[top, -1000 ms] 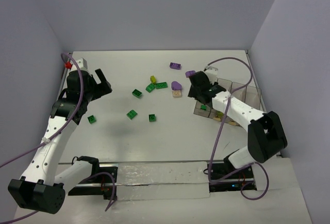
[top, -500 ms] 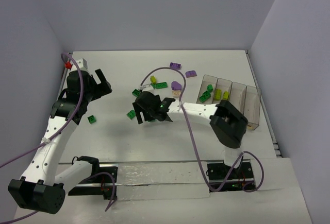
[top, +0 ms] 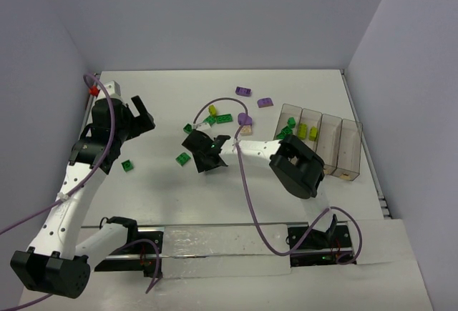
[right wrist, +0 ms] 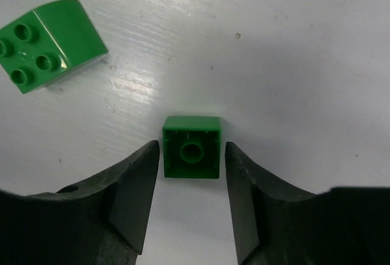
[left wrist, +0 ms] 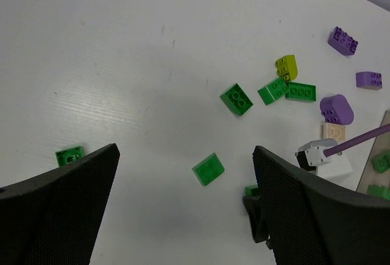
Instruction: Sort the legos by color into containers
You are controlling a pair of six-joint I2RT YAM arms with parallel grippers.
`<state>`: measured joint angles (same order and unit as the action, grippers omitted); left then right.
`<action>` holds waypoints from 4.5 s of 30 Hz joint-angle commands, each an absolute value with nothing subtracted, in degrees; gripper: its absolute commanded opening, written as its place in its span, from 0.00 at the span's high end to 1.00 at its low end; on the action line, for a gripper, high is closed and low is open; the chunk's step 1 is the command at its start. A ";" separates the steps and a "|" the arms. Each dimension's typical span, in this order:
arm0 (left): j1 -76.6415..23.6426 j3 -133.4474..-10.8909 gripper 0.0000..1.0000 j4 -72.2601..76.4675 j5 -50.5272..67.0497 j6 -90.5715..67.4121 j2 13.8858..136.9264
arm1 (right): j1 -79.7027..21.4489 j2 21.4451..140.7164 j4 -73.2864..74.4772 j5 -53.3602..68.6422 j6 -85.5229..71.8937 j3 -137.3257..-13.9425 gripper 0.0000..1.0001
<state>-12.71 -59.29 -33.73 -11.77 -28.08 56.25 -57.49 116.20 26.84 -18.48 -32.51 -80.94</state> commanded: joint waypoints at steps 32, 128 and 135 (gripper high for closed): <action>-13.18 -60.89 0.01 -33.92 -12.54 -28.21 57.43 | -14.67 87.20 17.44 -26.23 -30.62 -58.17 0.74; -48.91 -91.71 0.01 -36.66 -12.85 -42.01 116.04 | -22.94 62.54 23.07 -23.70 -26.97 -52.00 0.22; -46.54 -94.65 0.01 -42.35 -18.06 -40.98 105.16 | -24.76 63.30 22.09 -19.40 -26.19 -51.57 0.22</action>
<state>-48.59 -91.73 -39.26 -14.09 -41.48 115.96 -22.66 63.04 23.26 -21.54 -27.28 -50.48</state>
